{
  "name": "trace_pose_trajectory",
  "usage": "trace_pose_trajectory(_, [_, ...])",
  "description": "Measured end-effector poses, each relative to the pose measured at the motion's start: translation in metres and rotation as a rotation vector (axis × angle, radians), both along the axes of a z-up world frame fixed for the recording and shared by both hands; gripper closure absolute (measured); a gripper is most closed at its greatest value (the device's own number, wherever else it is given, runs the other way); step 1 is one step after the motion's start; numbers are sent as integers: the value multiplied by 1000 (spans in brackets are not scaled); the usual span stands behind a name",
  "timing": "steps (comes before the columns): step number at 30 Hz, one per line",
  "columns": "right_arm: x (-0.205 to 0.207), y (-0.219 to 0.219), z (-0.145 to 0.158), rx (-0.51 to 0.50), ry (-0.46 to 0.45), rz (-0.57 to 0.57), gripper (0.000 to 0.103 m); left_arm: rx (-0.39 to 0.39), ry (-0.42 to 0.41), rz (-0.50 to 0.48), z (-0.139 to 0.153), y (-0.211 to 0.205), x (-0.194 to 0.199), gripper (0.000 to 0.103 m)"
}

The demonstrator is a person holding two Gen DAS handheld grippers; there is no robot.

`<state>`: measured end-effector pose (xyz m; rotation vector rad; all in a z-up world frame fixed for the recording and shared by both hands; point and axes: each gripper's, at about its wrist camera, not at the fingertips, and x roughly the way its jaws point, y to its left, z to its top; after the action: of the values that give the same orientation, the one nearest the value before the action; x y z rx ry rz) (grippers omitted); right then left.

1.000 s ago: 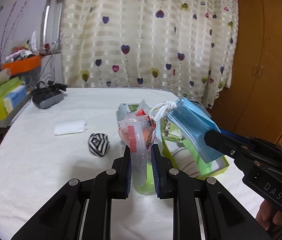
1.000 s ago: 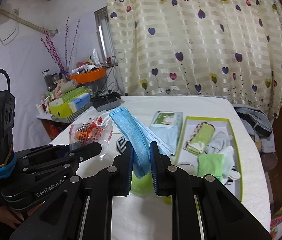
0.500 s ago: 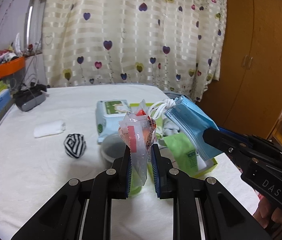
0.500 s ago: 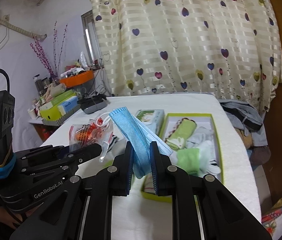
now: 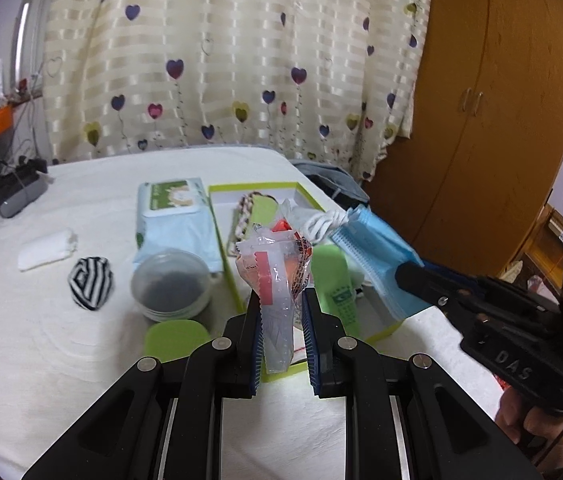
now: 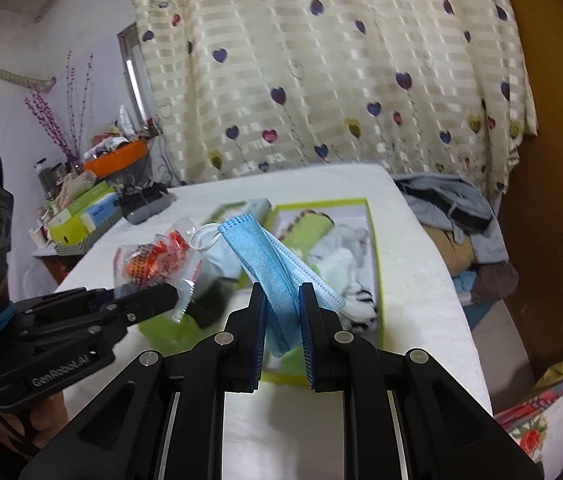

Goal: Organize soft objects
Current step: 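Carry the plastic bag and blue mask with both grippers over the box, then open the right gripper, then the left, dropping mask and bag in the box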

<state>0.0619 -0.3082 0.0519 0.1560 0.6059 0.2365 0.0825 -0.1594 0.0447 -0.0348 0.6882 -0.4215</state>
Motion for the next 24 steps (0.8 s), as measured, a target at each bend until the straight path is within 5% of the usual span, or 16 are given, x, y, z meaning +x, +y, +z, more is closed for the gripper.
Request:
trace_pose_trajectory(9, [22, -8, -36, -16, 113, -10, 86, 7, 37, -22, -13, -13, 11, 86])
trace_pose_trajectory(24, [75, 4, -52, -48, 147, 14, 86, -13, 70, -10, -24, -10, 28, 86])
